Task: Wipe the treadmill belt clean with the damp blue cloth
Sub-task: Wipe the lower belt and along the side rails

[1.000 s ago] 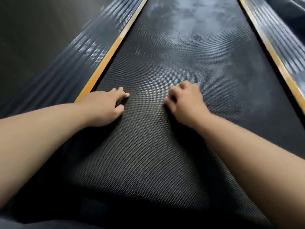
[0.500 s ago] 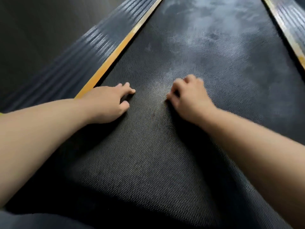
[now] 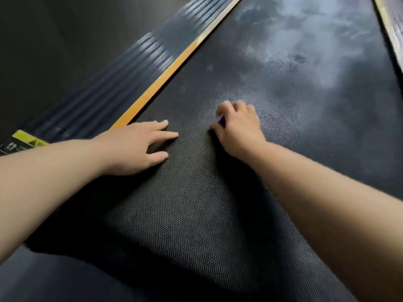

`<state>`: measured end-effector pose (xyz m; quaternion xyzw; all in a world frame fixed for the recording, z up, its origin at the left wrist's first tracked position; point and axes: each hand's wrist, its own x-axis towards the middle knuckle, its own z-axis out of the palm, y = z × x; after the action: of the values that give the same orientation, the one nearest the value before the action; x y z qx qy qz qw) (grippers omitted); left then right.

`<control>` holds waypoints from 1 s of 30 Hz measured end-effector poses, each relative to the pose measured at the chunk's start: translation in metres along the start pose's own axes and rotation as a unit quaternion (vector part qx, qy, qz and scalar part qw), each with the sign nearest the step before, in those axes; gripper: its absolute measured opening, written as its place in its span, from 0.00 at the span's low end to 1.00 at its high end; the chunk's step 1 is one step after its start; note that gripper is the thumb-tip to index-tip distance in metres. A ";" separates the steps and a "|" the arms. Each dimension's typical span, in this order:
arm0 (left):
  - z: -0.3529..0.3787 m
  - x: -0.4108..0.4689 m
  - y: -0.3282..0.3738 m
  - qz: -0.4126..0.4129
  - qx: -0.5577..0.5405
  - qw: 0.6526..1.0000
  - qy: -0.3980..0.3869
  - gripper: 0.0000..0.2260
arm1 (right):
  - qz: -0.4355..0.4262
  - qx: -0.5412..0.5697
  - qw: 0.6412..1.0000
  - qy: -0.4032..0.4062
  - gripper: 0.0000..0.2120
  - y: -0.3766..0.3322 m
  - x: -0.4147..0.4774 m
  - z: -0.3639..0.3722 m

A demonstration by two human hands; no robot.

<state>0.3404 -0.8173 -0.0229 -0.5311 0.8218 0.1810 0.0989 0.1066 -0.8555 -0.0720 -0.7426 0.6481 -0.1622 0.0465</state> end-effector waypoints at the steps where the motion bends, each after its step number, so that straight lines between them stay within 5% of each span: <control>1: 0.000 -0.005 -0.001 -0.011 -0.005 1.000 -0.003 0.24 | 0.020 -0.011 1.000 0.002 0.16 0.003 0.013 0.003; 7: 0.003 -0.019 -0.003 -0.089 0.173 0.978 0.079 0.32 | -0.114 0.035 0.993 -0.015 0.12 -0.018 -0.030 -0.003; 11: 0.016 -0.030 -0.004 -0.140 0.075 0.986 0.048 0.32 | -0.264 0.084 0.957 -0.088 0.17 -0.029 -0.069 -0.010; 17: 0.020 -0.031 0.003 -0.140 0.056 0.989 -0.003 0.30 | -0.044 0.053 0.997 -0.038 0.12 -0.014 0.012 0.001; 25: 0.019 -0.032 0.008 -0.146 0.072 0.986 -0.024 0.30 | -0.216 0.133 0.964 -0.085 0.14 -0.038 -0.077 -0.019; 30: 0.020 -0.028 0.006 -0.152 0.075 0.985 -0.044 0.29 | 0.034 0.105 0.994 -0.021 0.08 -0.005 0.005 -0.013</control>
<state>0.3461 -0.7839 -0.0299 -0.6327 0.7375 0.1250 0.2003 0.1075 -0.8573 -0.0572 -0.7145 0.6510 -0.2123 0.1436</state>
